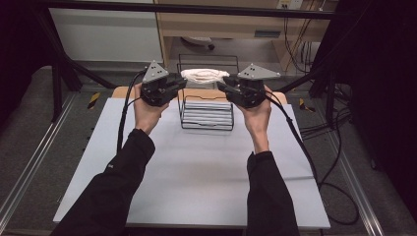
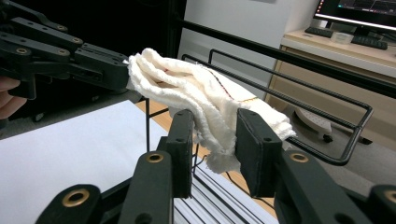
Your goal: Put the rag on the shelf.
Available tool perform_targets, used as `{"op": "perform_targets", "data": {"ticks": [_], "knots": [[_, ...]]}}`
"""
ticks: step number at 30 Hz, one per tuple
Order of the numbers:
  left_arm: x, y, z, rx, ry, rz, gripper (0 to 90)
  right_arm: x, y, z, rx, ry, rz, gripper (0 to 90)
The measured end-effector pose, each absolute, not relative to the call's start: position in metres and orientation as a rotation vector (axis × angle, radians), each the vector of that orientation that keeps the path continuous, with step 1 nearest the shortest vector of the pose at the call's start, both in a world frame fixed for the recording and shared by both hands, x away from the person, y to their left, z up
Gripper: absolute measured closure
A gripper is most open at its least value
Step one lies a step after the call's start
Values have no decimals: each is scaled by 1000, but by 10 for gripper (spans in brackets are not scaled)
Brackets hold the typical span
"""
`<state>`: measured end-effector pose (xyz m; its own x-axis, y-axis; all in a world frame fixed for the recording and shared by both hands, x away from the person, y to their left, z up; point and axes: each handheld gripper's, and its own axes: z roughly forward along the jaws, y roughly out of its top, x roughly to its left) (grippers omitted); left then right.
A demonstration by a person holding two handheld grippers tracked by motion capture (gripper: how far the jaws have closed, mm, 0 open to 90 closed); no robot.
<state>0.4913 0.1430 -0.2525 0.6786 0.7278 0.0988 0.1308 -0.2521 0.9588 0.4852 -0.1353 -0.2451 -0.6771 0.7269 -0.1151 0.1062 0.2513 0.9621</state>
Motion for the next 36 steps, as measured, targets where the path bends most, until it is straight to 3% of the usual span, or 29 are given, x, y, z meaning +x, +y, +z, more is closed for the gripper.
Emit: {"op": "perform_targets", "data": {"ticks": [15, 20, 25, 29, 36], "knots": [[492, 142, -256, 1782, 692, 659, 866, 481, -138, -242, 761, 1947, 1442, 599], [491, 144, -258, 1786, 687, 665, 864, 479, -134, -245, 743, 1964, 1446, 685], [490, 144, -259, 1792, 683, 665, 856, 478, -137, -240, 763, 1919, 1507, 697], [491, 143, -259, 1795, 690, 661, 850, 484, -132, -239, 801, 1937, 1534, 830], [487, 148, -256, 1792, 701, 630, 749, 495, -118, -251, 835, 1993, 1470, 882]]}}
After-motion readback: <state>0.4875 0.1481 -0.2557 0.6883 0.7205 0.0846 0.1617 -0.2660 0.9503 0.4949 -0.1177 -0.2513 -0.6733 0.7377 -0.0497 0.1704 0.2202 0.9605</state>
